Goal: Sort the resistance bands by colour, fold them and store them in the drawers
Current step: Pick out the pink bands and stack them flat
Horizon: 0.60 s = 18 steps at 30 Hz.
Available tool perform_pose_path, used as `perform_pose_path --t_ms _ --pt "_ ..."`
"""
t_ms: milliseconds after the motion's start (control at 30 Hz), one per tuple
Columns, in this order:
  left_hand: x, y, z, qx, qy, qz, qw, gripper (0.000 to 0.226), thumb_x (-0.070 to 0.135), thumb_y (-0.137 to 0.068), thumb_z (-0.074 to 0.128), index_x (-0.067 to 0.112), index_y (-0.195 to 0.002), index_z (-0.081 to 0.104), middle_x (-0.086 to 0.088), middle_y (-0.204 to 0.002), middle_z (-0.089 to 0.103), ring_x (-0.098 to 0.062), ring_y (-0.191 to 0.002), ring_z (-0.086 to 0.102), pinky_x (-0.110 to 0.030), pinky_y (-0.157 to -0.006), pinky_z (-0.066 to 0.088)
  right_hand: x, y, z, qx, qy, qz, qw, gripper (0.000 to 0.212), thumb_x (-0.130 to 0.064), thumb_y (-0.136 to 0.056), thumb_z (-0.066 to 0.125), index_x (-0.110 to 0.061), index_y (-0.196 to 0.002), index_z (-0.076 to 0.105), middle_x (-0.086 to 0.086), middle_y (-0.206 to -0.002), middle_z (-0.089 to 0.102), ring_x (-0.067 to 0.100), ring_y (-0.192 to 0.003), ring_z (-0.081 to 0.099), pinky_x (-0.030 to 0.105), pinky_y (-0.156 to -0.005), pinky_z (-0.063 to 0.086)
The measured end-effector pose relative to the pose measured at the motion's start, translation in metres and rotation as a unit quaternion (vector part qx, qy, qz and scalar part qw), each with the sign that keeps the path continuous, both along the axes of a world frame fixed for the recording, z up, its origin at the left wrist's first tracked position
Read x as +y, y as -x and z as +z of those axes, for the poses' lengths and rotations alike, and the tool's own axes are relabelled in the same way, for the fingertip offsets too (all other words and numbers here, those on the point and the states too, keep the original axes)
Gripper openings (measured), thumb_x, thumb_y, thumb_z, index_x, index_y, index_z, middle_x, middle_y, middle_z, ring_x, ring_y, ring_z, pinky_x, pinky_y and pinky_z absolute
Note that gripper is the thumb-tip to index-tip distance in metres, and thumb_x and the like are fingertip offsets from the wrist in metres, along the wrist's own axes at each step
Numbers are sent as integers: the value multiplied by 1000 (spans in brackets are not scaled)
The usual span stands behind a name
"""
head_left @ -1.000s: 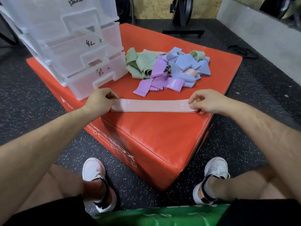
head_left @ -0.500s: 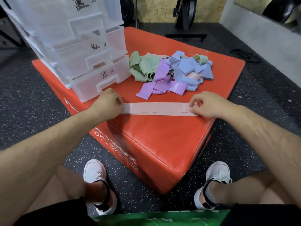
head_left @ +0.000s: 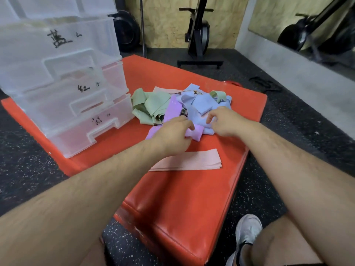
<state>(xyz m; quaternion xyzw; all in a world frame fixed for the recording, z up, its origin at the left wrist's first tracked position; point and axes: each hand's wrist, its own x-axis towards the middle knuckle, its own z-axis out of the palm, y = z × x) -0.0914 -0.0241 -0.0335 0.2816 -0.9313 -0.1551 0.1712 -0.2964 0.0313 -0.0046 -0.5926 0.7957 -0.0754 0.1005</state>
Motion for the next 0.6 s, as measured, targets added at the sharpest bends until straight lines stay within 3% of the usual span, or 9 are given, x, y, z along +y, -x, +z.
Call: perform_pose_path --t_ms 133,233,333,500,600 --pt "-11 29 -2 -9 -13 5 1000 27 30 -91 56 17 -113 62 -2 -117 57 -23 -114 53 -37 -92 44 -16 7 -9 -29 1 -47 998 23 -18 -88 49 -34 -91 65 6 -122 56 28 -114 53 28 -85 43" --pt "-22 42 1 -11 -31 15 999 32 28 -91 57 16 -120 61 -4 -124 56 -24 -117 50 -34 -96 41 -26 12 -7 -33 3 -73 997 25 -17 -92 47 -24 -99 70 3 -114 66 24 -112 56 24 -81 38" --pt "-30 49 5 -11 -46 15 999 34 25 -91 58 16 -123 58 -4 -127 53 -22 -119 49 -33 -96 41 -34 18 0 -57 19 -94 994 20 -18 -92 51 -17 -86 69 4 -99 71 26 -102 63 27 -73 42" --pt "-35 55 8 -5 -62 22 998 32 24 -89 58 16 -121 59 -4 -124 55 -23 -118 51 -37 -98 42 -34 23 -2 -110 37 -108 987 31 -2 -82 53 -25 -97 68 -2 -108 67 20 -100 61 28 -80 49" --pt "-30 52 10 4 -72 34 997 33 26 -90 57 20 -122 58 -1 -125 55 -21 -120 50 -38 -99 42 -31 19 -10 -131 81 -113 982 34 1 -78 55 -28 -93 65 -7 -95 63 17 -92 59 24 -73 43"
